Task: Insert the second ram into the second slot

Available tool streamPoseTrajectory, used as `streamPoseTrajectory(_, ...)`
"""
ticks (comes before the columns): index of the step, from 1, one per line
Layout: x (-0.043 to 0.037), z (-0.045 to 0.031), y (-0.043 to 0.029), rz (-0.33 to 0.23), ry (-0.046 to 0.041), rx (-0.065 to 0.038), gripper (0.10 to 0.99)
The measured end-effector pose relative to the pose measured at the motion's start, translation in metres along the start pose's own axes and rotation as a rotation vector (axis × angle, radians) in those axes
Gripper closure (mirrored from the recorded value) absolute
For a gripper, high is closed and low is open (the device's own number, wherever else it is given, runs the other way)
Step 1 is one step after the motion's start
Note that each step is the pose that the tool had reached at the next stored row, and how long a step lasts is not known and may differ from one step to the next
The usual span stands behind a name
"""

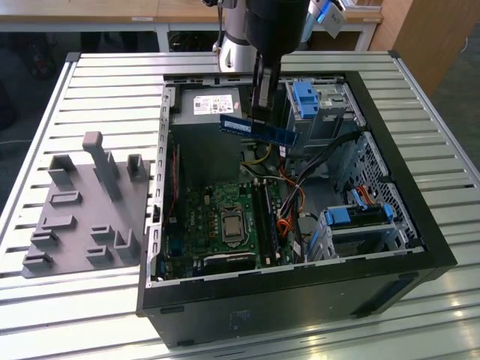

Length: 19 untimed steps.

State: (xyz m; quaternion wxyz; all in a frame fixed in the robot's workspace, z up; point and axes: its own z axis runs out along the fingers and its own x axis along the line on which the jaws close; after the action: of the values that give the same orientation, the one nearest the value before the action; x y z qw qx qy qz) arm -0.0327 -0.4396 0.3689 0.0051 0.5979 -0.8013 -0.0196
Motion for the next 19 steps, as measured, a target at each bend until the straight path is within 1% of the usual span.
streamPoseTrajectory(13,0.0000,0.0001,-0.0002,0.117,-0.0022,0.002,0.949)
streamPoseTrajectory(19,-0.0001,0.0004,-0.0002,0.184,-0.0020,0.004,0.949)
